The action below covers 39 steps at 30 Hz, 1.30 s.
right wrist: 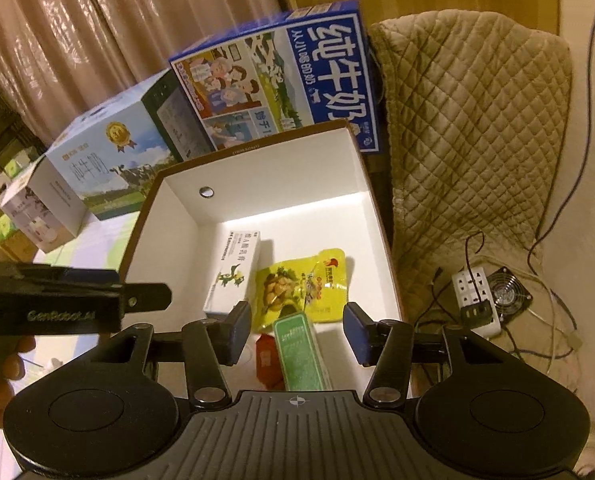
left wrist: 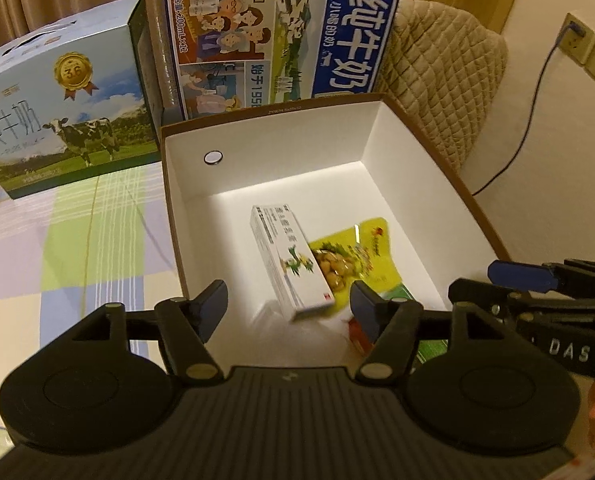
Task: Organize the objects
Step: 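Open both tools to release the ointment box and packet in the brown box, then withdraw both tools from the brown box back over the table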
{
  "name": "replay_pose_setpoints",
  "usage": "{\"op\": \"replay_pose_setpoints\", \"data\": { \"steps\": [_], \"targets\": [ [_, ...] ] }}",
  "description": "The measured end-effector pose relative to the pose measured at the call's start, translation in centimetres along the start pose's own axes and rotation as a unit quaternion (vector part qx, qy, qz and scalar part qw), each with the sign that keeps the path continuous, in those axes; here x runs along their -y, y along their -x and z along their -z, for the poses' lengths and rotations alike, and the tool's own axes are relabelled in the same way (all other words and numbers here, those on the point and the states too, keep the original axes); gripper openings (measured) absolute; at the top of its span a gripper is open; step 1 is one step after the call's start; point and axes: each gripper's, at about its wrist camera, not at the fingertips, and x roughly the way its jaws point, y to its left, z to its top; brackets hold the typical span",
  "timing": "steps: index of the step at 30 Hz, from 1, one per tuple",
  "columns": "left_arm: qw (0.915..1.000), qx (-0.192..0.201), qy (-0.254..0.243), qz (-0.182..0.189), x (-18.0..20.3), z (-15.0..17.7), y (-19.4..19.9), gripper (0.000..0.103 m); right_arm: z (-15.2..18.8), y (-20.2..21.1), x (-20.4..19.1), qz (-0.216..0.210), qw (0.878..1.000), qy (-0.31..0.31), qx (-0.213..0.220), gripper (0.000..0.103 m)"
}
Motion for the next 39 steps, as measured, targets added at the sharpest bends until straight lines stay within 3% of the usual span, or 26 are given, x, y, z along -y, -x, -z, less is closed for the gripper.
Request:
{"op": "replay_pose_setpoints", "data": {
  "steps": [20, 39],
  "targets": [
    [0.9990, 0.043, 0.012, 0.002, -0.4, 7.7, 10.6, 0.079, 5.4, 7.5, -2.8, -0.026, 0.999, -0.034, 0.019, 0.049],
    [0.9982, 0.020, 0.054, -0.014, -5.9, 16.9, 15.6, 0.079, 12.3, 8.7, -9.1, -0.042, 0.999, -0.024, -0.021, 0.049]
  ]
}}
